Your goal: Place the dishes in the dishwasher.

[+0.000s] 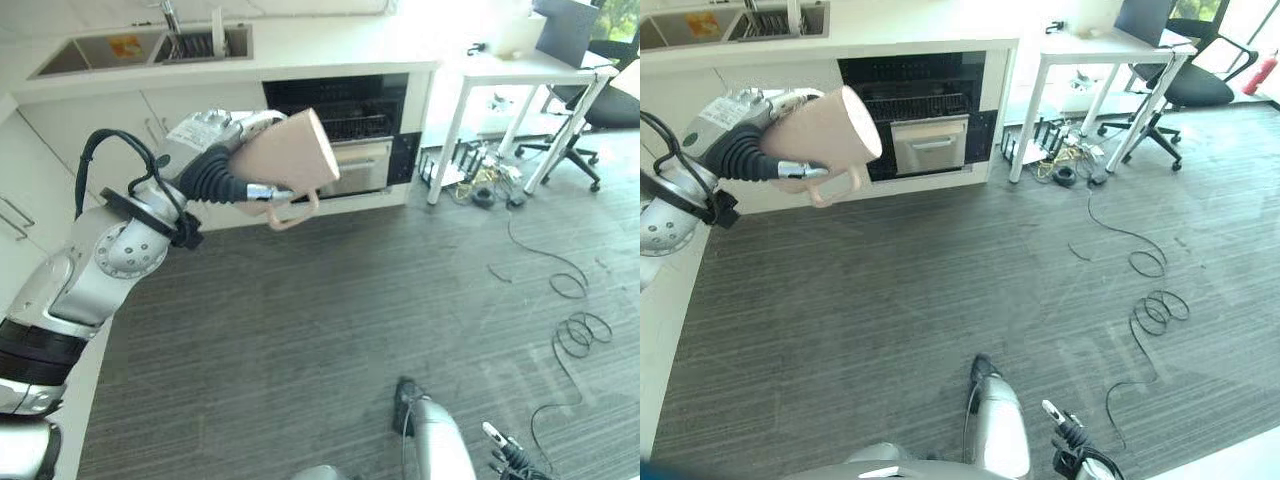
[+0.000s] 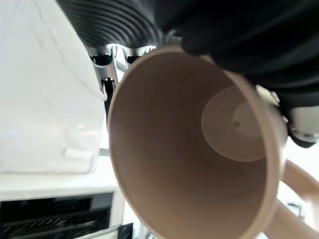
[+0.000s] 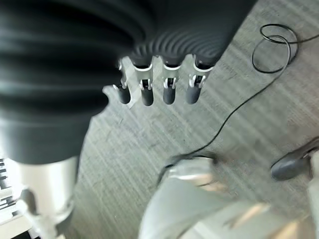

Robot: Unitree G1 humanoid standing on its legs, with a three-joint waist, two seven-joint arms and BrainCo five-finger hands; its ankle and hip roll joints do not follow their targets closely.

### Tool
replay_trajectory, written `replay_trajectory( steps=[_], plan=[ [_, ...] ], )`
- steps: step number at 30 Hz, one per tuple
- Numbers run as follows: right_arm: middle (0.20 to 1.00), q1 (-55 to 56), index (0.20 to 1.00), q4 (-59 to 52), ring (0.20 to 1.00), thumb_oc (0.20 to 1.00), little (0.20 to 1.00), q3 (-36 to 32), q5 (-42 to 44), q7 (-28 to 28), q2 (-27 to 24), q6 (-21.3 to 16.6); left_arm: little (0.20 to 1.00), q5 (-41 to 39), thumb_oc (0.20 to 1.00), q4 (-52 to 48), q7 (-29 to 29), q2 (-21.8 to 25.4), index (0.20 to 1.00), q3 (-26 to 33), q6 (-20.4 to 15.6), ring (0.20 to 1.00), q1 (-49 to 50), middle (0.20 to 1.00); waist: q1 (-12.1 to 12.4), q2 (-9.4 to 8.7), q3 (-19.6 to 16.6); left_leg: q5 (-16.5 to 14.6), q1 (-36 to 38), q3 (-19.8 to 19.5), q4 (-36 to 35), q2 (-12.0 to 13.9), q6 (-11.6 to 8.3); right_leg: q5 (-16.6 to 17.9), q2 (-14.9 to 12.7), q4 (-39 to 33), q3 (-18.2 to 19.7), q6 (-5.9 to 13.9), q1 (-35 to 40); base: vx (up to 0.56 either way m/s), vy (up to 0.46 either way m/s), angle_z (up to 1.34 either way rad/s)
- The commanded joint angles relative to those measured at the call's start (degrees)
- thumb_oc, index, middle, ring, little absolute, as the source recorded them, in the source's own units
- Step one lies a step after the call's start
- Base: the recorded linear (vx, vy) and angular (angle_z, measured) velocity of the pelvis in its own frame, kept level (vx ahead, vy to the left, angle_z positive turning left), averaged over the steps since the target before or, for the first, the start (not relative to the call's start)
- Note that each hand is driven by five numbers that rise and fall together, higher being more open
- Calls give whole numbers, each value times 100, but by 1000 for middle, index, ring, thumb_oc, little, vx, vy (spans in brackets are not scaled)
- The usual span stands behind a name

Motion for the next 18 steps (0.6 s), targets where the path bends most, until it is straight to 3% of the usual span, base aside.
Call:
replay_trajectory(
  steps=[1,2,3,5,6,7,9,10,11,12,14,17,18],
  plan=[
    [1000,-253,1000,111,1000,1000,1000,157,51,52,-206,-34,200,-6,200,-513,188,-219,200,769,49,200,65,200,14,66,-298,94,-212,-214,183,706,-336,675,-455,-883,724,1345,895,506,-440,3],
    [1000,-272,1000,128,1000,1000,1000,191,30,44,-225,-38,200,38,200,-554,200,-270,200,812,62,200,147,200,31,59,-302,290,-111,-201,183,755,-397,630,-426,-883,728,1293,944,507,-460,0],
    [1000,-303,1000,163,1000,1000,1000,263,-11,98,-296,-50,200,121,200,-651,204,-359,200,905,106,200,299,200,66,49,-289,812,56,-179,183,817,-545,516,-359,-883,762,1189,1060,340,-321,-22],
    [1000,-343,1000,161,1000,1000,1000,322,-153,155,-405,-57,200,96,200,-730,171,-383,200,1028,131,200,417,200,148,31,-226,1553,-220,-51,1128,1026,-811,297,-273,-883,701,974,1335,358,-375,-69],
    [1000,-339,1000,123,1000,1000,1000,389,-140,143,-459,-64,200,41,200,-737,130,-390,200,1120,92,200,455,200,213,40,-178,1757,-668,-145,1632,1105,-895,203,-255,-883,632,866,1456,443,-285,-61],
    [1000,-358,1000,75,1000,1000,1000,369,-180,180,-523,-27,200,-38,200,-703,145,-335,200,1257,62,200,555,200,353,137,-86,1593,-1079,-518,1409,574,-780,123,-160,-883,798,868,1578,400,-153,-48],
    [1000,-417,1000,88,1000,1000,1000,367,-273,258,-543,18,200,-32,200,-679,200,-297,200,1452,-63,200,785,200,472,136,-34,1692,-1294,-559,824,298,-729,8,-58,-883,1000,881,1726,455,-58,-97],
    [1000,-438,1000,77,1000,1000,1000,393,-275,278,-557,44,200,91,200,-751,299,-357,200,1489,-48,200,886,200,512,130,17,1839,-1608,-627,209,201,-690,-51,90,-883,1224,872,1783,489,-23,-116],
    [1000,-450,1000,65,1000,1000,1000,424,-308,262,-552,80,200,129,200,-799,333,-373,200,1512,5,200,942,200,542,195,31,1834,-1900,-756,183,209,-711,-87,209,-883,1317,866,1812,788,53,-105],
    [1000,-440,1000,118,1000,1000,1000,500,-312,205,-558,146,200,343,200,-911,342,-578,200,1546,78,200,1048,200,629,393,10,1993,-2757,-824,183,438,-890,-197,435,-883,1336,814,1921,687,81,-61],
    [1000,-427,1000,133,1000,1000,1000,519,-309,197,-564,67,200,440,200,-850,374,-666,200,1539,-30,200,1034,200,639,427,-5,2088,-2915,-596,183,513,-929,-284,394,-883,1216,794,2018,570,65,-69],
    [1000,-477,1000,107,1000,1000,1000,490,-172,32,-405,0,200,454,200,-739,214,-594,200,1901,-453,200,1302,200,826,290,-272,1435,-2614,-430,183,370,-590,-716,238,-883,1032,1037,2705,593,-13,-62],
    [1000,-403,1000,4,1000,1000,1000,463,-184,-18,-307,-45,200,366,200,-710,150,-451,200,1915,-501,200,1278,200,766,327,-296,1309,-2413,-445,183,349,-372,-105,174,-599,769,1199,2857,566,18,-39]
  ],
)
